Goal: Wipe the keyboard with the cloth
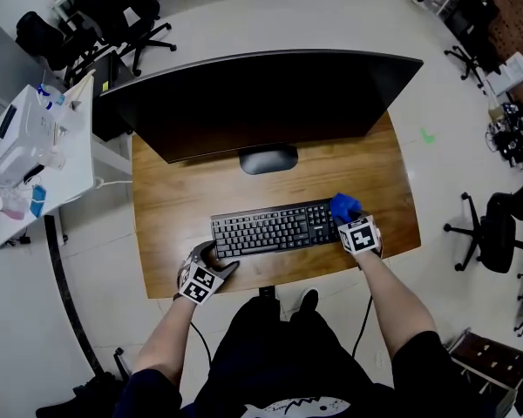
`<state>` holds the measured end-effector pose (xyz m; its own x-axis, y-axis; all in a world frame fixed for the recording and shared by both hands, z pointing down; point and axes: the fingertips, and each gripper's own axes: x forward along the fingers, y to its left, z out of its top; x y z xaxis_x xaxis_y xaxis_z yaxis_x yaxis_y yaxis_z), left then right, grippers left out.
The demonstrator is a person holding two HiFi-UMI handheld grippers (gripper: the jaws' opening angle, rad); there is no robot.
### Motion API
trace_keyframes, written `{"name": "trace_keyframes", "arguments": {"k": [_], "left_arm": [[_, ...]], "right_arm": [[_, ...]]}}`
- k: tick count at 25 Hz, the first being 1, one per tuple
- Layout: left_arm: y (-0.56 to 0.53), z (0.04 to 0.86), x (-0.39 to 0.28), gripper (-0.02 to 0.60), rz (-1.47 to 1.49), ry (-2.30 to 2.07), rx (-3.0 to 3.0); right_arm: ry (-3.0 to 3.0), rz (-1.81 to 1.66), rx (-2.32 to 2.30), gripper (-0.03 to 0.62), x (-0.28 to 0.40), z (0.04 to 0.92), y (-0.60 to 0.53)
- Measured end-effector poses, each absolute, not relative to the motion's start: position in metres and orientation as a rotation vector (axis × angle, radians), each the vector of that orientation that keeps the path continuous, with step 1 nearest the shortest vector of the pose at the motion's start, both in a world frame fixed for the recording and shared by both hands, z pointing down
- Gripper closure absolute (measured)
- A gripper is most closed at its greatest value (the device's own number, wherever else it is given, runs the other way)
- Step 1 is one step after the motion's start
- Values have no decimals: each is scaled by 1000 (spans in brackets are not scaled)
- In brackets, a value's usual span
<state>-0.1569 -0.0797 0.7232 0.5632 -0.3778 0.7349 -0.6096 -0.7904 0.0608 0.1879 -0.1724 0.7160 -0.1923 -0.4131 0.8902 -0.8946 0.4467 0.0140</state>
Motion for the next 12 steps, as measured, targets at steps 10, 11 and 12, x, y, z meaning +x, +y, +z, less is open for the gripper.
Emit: {"name": "trace_keyframes", "arguments": {"k": [10, 11, 12], "left_arm": [[-79, 723, -157, 227, 1055, -823, 2485], [-79, 723, -157, 227, 1055, -823, 2485], [-79, 723, -157, 227, 1054, -823, 2487]], "right_arm": [[-1971, 578, 836, 457, 53, 714, -155], [-1986, 552, 787, 457, 39, 714, -149], [-2000, 526, 739, 457, 27, 715, -143]]}}
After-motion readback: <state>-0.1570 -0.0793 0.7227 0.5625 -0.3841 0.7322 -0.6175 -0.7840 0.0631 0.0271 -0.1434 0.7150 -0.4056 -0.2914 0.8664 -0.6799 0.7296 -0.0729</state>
